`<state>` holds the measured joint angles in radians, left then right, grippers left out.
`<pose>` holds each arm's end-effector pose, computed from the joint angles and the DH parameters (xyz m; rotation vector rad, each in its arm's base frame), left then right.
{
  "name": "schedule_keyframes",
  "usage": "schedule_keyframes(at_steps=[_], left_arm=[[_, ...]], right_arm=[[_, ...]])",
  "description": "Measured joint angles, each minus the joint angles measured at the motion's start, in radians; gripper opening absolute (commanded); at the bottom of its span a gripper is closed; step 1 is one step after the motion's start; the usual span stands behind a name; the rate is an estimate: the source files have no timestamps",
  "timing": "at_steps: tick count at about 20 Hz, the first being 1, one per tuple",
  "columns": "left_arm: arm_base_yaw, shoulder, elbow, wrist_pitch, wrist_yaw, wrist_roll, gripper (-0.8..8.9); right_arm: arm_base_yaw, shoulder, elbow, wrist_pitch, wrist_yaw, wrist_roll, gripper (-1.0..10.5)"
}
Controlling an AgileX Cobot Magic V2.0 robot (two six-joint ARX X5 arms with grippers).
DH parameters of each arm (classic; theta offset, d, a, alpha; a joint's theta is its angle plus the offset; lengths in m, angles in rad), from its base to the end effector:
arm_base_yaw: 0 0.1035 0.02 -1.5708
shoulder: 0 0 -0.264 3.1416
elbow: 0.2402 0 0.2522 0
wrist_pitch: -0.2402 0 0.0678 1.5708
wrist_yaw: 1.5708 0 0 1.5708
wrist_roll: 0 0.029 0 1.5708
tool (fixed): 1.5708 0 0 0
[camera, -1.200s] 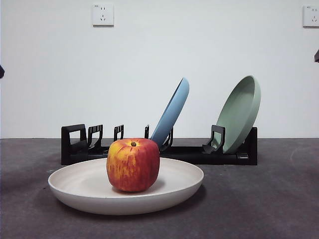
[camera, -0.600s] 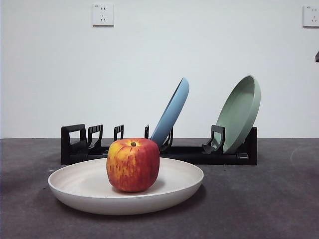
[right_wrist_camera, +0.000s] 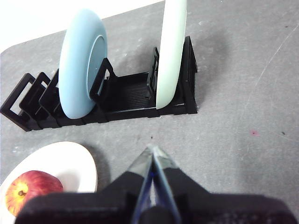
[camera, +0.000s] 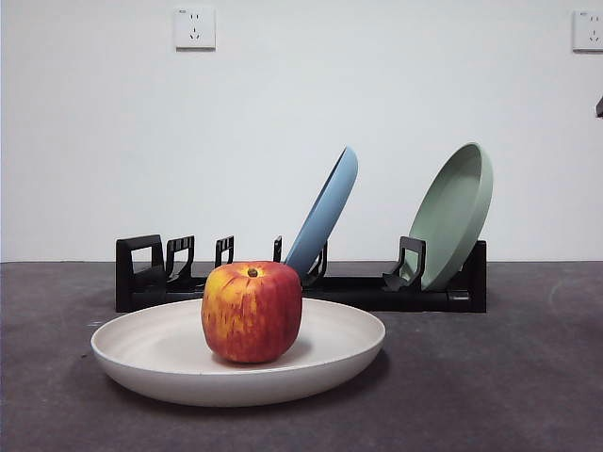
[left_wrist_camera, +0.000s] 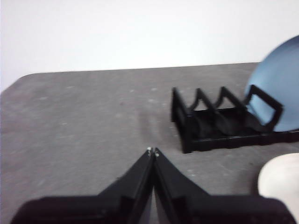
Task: Take the yellow plate from the plate rack,put the plate on the table,take the apple from the table,put the apple in the plate
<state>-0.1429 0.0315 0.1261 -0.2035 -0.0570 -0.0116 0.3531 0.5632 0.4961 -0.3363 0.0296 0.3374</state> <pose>0.0898 -0.0113 0.1842 -0.0007 0.1089 -0.0852 0.1262 0.0456 0.2499 0.2530 0.4468 0.2484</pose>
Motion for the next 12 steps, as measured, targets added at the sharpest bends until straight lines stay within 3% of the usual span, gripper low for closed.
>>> schedule_keyframes(at_steps=[12], left_arm=[[0.063,-0.027,-0.109,0.018,0.078,0.004,-0.02]], right_arm=[[0.0,0.0,0.0,0.0,0.0,0.0,0.0]])
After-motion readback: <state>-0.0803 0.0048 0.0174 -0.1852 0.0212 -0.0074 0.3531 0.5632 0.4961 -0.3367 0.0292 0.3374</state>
